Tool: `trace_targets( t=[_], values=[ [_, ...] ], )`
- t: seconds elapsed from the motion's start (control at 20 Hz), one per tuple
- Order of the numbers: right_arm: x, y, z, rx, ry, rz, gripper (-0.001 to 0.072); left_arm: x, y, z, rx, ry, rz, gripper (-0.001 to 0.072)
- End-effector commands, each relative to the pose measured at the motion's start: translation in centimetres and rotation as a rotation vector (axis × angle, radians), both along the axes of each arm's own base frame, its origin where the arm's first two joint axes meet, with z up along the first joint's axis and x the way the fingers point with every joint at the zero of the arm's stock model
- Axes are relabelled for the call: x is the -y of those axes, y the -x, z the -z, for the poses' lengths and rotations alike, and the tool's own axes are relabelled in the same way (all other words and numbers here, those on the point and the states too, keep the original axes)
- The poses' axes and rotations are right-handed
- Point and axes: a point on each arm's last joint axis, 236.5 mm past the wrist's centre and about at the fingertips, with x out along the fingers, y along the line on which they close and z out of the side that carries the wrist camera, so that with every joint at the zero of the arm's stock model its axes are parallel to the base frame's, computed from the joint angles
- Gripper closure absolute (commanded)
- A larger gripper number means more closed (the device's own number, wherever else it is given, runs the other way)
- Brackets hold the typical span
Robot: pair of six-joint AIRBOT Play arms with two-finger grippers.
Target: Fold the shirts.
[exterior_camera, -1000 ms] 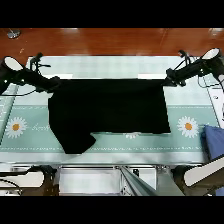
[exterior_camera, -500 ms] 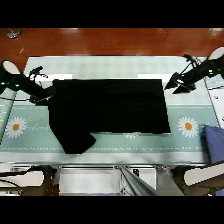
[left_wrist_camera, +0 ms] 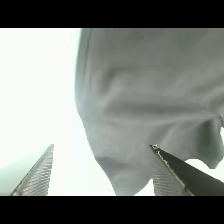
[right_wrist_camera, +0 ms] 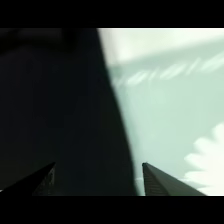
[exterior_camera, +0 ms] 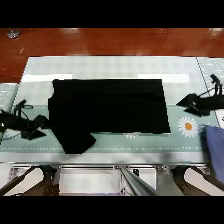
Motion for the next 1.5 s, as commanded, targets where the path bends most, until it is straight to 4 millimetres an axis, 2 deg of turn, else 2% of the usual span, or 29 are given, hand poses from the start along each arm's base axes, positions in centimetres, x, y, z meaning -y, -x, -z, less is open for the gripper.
trace_targets(
  t=[0.0,0.15,0.3,0.35,0.4,0.45,0.6,0.65,0.8,0.95,1.2,1.25,1.3,1.35,1.4,1.45],
  values=[
    [-3.2,1.9,0.8,0.084,-0.115,0.076,0.0087,3.0,1.0,1.2,0.073,0.146,-0.148,0.0007],
    [-4.4,3.1,1.2,0.059,-0.154,0.04,0.0088,5.4,1.3,2.1,0.08,0.199,-0.17,0.0008],
    [-4.7,3.2,1.1,0.054,-0.164,0.036,0.0088,7.0,1.1,3.4,0.101,0.162,-0.137,0.0008],
    [-4.5,3.3,1.2,0.049,-0.158,0.037,0.0087,7.4,0.7,3.4,0.114,0.156,-0.121,0.0069],
    [-4.0,3.6,1.5,0.036,-0.144,0.045,0.0087,7.8,0.6,3.3,0.125,0.152,-0.097,0.0425],
    [-3.0,4.1,2.1,0.007,-0.117,0.062,0.0087,8.1,0.4,3.1,0.155,0.148,-0.048,0.0663],
    [0.4,7.8,4.8,-0.167,0.026,0.094,0.0087,8.2,-0.2,2.2,0.185,0.156,-0.008,0.0675],
    [0.6,8.9,5.4,-0.217,0.04,0.103,0.0087,8.1,-0.4,2.0,0.193,0.155,-0.002,0.0675],
    [-1.6,10.3,6.3,-0.264,-0.047,0.114,0.0087,8.1,-0.5,1.9,0.196,0.154,-0.002,0.0675],
    [-3.1,9.9,7.0,-0.246,-0.052,0.084,0.0087,8.1,-0.6,1.9,0.196,0.154,-0.003,0.0675],
    [-6.9,6.2,8.2,-0.231,-0.156,0.073,0.0091,8.1,-0.5,1.9,0.195,0.154,-0.003,0.0675],
    [-7.3,5.6,8.2,-0.23,-0.165,0.059,0.0125,8.1,-0.6,1.9,0.196,0.154,-0.003,0.0675],
    [-7.6,5.2,8.1,-0.232,-0.161,0.026,0.0322,8.1,-0.6,1.9,0.197,0.153,-0.003,0.0675],
    [-8.0,4.9,7.8,-0.221,-0.159,-0.024,0.0642,8.0,-0.7,1.8,0.201,0.153,-0.002,0.0675],
    [-8.2,4.3,7.2,-0.204,-0.159,-0.057,0.0684,7.8,-1.2,1.3,0.213,0.154,0.001,0.0675],
    [-8.1,3.6,6.4,-0.181,-0.157,-0.078,0.0684,7.4,-2.0,0.5,0.234,0.154,0.0,0.0675]
  ],
)
